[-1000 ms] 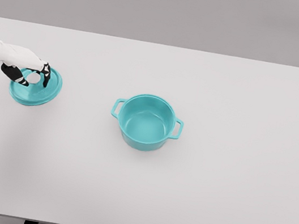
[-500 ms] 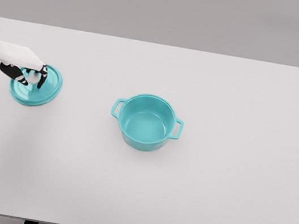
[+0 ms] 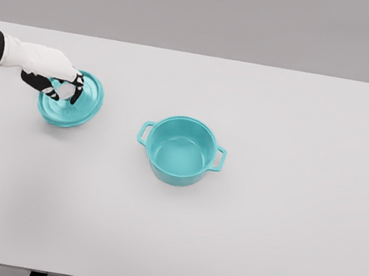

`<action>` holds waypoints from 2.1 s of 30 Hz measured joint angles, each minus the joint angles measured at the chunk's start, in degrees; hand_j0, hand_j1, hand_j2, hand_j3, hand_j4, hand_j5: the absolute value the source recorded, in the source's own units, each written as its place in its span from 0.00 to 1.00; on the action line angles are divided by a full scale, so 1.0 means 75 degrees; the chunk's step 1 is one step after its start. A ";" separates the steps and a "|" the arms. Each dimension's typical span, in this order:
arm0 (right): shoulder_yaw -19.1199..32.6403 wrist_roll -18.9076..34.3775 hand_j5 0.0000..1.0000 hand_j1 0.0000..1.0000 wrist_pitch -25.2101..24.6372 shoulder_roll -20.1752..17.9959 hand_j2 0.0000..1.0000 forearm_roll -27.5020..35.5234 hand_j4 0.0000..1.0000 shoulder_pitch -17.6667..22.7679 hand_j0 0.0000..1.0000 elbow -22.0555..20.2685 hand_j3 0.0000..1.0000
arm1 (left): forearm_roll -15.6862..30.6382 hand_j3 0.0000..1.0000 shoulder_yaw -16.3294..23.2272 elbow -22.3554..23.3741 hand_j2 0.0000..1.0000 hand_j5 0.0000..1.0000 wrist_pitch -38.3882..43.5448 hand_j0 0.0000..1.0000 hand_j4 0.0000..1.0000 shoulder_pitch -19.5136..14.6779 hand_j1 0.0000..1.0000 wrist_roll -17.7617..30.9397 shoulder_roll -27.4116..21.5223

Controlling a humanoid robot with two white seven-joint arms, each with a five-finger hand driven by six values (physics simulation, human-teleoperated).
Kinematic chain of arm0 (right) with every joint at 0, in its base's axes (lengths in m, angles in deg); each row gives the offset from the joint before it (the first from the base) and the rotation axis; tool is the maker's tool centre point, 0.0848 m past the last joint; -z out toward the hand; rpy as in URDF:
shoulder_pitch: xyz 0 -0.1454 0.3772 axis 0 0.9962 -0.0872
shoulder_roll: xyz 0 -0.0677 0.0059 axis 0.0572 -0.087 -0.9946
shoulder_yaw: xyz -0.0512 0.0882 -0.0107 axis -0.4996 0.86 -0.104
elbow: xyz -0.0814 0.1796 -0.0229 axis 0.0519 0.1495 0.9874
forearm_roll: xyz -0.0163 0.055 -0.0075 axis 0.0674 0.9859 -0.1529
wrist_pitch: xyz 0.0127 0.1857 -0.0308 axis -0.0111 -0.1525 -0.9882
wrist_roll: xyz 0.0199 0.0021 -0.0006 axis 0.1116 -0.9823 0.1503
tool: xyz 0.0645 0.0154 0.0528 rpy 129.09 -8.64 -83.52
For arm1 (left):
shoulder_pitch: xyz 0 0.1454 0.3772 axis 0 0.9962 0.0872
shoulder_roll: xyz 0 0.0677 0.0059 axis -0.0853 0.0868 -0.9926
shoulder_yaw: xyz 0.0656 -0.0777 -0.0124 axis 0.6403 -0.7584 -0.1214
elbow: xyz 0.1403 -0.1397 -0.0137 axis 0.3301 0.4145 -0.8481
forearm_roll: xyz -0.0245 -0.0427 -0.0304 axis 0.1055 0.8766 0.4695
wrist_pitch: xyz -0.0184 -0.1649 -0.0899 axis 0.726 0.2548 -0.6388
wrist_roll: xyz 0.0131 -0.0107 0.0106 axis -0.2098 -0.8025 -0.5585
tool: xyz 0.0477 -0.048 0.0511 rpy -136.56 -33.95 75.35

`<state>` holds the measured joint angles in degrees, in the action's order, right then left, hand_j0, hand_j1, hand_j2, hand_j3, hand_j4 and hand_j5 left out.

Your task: Cover the pot with left arm

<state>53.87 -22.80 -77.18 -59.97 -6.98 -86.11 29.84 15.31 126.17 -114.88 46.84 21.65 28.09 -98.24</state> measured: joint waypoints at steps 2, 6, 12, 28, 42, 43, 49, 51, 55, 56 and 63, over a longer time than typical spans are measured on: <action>0.0000 -0.0001 1.00 1.00 0.0000 0.0000 1.00 0.0000 1.00 0.0000 1.00 0.0000 1.00 | 0.0035 0.42 0.0001 -0.0273 0.42 0.42 -0.0001 0.42 0.42 0.0000 0.42 0.0000 0.0000; 0.0000 -0.0003 1.00 1.00 0.0000 0.0000 1.00 0.0000 1.00 0.0000 1.00 0.0000 1.00 | 0.0107 0.42 0.0003 -0.0840 0.42 0.42 0.0001 0.42 0.42 -0.0047 0.42 0.0000 0.0007; 0.0000 0.0000 1.00 1.00 0.0000 0.0000 1.00 0.0001 1.00 0.0000 1.00 0.0000 1.00 | 0.0386 0.42 0.0003 -0.1629 0.42 0.42 0.0020 0.42 0.42 -0.0281 0.42 0.0000 0.0015; 0.0000 0.0001 1.00 1.00 0.0000 0.0000 1.00 0.0000 1.00 0.0000 1.00 0.0000 1.00 | 0.0663 0.44 0.0012 -0.2390 0.44 0.44 0.0209 0.44 0.44 -0.0645 0.44 -0.0001 0.0400; 0.0000 0.0001 1.00 1.00 0.0000 0.0000 1.00 0.0001 1.00 0.0000 1.00 0.0000 1.00 | 0.0659 0.48 0.0237 -0.2396 0.48 0.48 0.0255 0.48 0.48 -0.0574 0.48 -0.0001 0.1339; 0.0000 0.0001 1.00 1.00 0.0000 0.0000 1.00 0.0001 1.00 0.0000 1.00 0.0000 1.00 | 0.0658 0.48 0.0280 -0.2395 0.48 0.48 0.0256 0.48 0.48 -0.0586 0.48 -0.0001 0.1375; 0.0000 0.0000 1.00 1.00 0.0000 0.0000 1.00 0.0000 1.00 0.0000 1.00 0.0000 1.00 | 0.0652 0.50 0.0448 -0.2391 0.50 0.50 0.0255 0.50 0.50 -0.0586 0.50 -0.0001 0.1525; 0.0000 0.0000 1.00 1.00 0.0000 0.0000 1.00 0.0001 1.00 0.0000 1.00 0.0000 1.00 | 0.0653 0.51 0.0474 -0.2389 0.51 0.51 0.0256 0.51 0.51 -0.0586 0.51 -0.0002 0.1541; 0.0000 0.0000 1.00 1.00 0.0000 0.0000 1.00 0.0002 1.00 0.0000 1.00 0.0000 1.00 | 0.0650 0.53 0.0530 -0.2373 0.53 0.53 0.0255 0.53 0.53 -0.0586 0.53 -0.0001 0.1553; 0.0000 0.0000 1.00 1.00 0.0000 0.0000 1.00 0.0004 1.00 0.0000 1.00 0.0000 1.00 | 0.0650 0.53 0.0537 -0.2367 0.53 0.53 0.0255 0.53 0.53 -0.0586 0.53 -0.0001 0.1557; 0.0000 0.0001 1.00 1.00 0.0000 0.0000 1.00 0.0001 1.00 0.0000 1.00 0.0000 1.00 | 0.0649 0.58 0.0561 -0.2346 0.58 0.58 0.0254 0.58 0.58 -0.0598 0.58 -0.0001 0.1607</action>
<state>53.87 -22.80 -77.19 -59.97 -6.98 -86.11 29.84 20.18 130.37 -132.47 48.75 17.17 28.09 -86.18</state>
